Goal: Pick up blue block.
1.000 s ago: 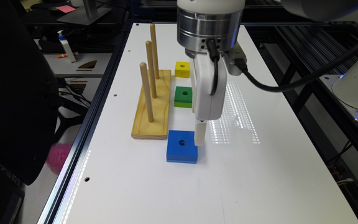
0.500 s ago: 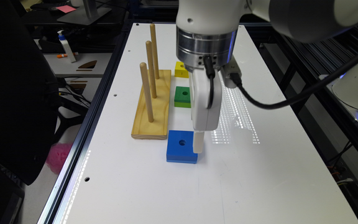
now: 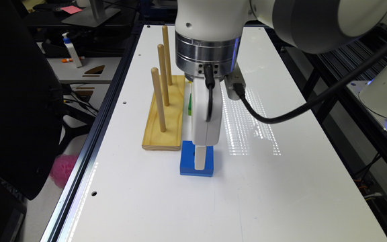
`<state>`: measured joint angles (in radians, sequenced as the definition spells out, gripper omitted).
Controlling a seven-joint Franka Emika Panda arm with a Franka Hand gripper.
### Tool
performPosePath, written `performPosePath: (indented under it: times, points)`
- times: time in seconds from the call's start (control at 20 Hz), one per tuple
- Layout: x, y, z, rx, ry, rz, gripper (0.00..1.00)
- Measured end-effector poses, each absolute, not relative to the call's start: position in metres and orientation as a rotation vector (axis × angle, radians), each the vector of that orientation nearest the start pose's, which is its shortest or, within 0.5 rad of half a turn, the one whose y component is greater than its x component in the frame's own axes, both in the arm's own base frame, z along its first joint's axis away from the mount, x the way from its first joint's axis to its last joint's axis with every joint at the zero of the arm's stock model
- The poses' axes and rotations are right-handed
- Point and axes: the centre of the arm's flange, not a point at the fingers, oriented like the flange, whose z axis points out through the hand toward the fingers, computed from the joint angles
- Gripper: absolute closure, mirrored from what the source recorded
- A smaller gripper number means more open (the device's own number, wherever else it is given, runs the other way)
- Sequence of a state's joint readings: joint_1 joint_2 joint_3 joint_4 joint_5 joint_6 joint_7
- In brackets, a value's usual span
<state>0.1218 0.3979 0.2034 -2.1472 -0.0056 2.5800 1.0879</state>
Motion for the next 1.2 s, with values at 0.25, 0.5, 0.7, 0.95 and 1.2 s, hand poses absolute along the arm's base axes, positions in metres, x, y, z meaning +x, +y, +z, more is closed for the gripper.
performPosePath:
  times: [0.25, 0.5, 0.7, 0.95, 1.2]
  points:
    - [0.545, 0.184, 0.219, -2.831, 1.156, 0.030, 0.00]
    - [0.545, 0.183, 0.201, -2.831, 1.159, 0.041, 0.00]
    - [0.546, 0.183, 0.190, -2.826, 1.159, 0.040, 0.00]
    - [0.548, 0.183, 0.192, -2.824, 1.159, 0.035, 0.00]
    - [0.548, 0.183, 0.191, -2.824, 1.159, 0.035, 0.00]
